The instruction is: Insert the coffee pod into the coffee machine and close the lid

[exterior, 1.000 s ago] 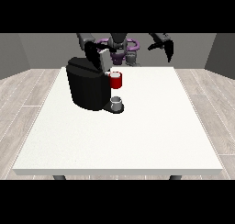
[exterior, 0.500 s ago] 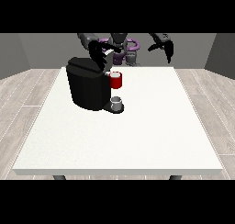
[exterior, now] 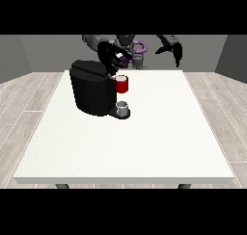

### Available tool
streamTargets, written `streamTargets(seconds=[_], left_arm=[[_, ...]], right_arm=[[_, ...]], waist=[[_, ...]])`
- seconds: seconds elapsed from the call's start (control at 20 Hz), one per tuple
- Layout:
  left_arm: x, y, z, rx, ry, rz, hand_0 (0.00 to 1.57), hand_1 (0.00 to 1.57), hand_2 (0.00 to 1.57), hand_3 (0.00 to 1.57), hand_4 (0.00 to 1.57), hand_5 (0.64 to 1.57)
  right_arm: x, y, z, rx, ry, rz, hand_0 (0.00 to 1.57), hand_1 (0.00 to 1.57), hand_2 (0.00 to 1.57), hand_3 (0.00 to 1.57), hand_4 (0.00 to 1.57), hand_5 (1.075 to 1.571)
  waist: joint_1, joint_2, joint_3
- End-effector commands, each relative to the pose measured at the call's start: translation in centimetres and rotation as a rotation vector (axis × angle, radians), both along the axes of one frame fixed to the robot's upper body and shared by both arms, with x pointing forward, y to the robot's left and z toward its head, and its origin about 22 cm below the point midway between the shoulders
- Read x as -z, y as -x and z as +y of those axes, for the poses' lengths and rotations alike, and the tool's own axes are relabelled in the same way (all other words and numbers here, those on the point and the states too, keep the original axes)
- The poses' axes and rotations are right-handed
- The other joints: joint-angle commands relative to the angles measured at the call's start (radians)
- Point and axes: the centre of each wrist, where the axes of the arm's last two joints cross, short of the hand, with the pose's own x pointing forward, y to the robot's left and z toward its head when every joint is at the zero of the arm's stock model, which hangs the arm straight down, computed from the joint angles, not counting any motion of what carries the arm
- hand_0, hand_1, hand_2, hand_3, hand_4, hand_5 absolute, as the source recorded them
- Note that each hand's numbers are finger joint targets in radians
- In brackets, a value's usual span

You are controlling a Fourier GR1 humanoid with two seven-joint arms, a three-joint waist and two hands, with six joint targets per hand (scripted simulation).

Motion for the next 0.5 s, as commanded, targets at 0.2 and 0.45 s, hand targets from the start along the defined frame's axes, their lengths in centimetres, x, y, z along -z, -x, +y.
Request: streamTargets(seconds=[0.2,0.45], left_arm=[[-2.0,-1.3,-0.4,0.054,-0.008,-0.046,0.00,0.00,0.00,0.00,0.44,1.571],[-3.4,-1.8,-2.2,0.127,-0.008,-0.111,0.00,0.00,0.00,0.00,0.42,1.571]], right_arm=[[-5.4,0.6,4.6,-0.162,0.029,-0.203,0.00,0.00,0.00,0.00,0.15,1.571],[-8.7,1.3,3.4,-0.096,0.072,-0.229,0.00,0.00,0.00,0.00,0.00,1.571]], waist=[[0.138,0.056,-0.0235],[0.211,0.083,-0.0234]])
